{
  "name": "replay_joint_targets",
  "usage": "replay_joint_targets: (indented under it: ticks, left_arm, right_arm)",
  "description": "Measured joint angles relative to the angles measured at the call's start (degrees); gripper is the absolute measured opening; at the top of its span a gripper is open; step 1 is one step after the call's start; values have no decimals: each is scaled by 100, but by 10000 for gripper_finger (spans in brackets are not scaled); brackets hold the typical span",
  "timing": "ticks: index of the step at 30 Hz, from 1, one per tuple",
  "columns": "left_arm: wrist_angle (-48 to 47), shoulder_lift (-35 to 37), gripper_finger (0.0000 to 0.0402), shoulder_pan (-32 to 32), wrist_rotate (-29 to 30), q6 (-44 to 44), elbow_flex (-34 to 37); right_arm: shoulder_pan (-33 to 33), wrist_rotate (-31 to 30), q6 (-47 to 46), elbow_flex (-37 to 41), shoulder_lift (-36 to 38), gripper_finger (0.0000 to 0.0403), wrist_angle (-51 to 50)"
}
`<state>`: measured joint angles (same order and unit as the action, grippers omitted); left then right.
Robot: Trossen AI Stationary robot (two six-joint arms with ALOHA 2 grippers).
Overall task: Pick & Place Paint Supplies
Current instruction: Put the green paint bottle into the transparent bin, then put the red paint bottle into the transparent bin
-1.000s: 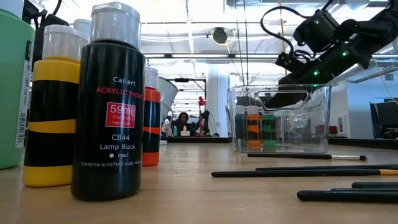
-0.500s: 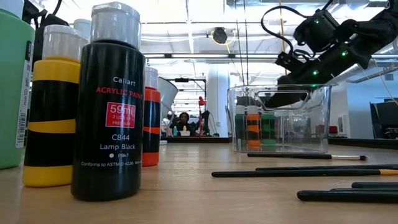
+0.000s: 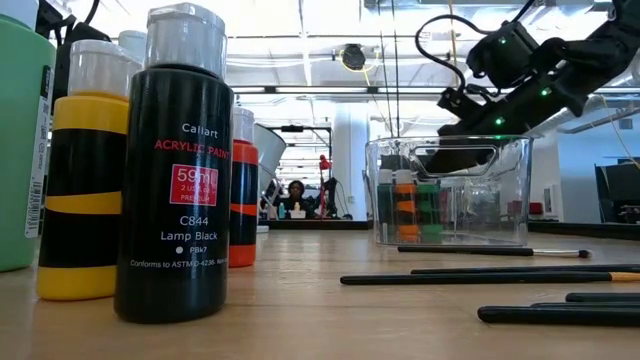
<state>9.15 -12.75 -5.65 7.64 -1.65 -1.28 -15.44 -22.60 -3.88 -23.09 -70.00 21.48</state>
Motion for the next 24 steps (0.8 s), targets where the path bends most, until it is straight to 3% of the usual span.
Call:
replay_joint_targets:
  ticks: [17, 24]
  left_arm:
    - [-39, 0, 5, 2, -2, 37, 2]
    - [-39, 0, 5, 2, -2, 46, 2]
  right_arm:
    - [157, 33, 31, 17, -140, 176, 555]
    - [282, 5, 487, 17, -3, 193, 1086]
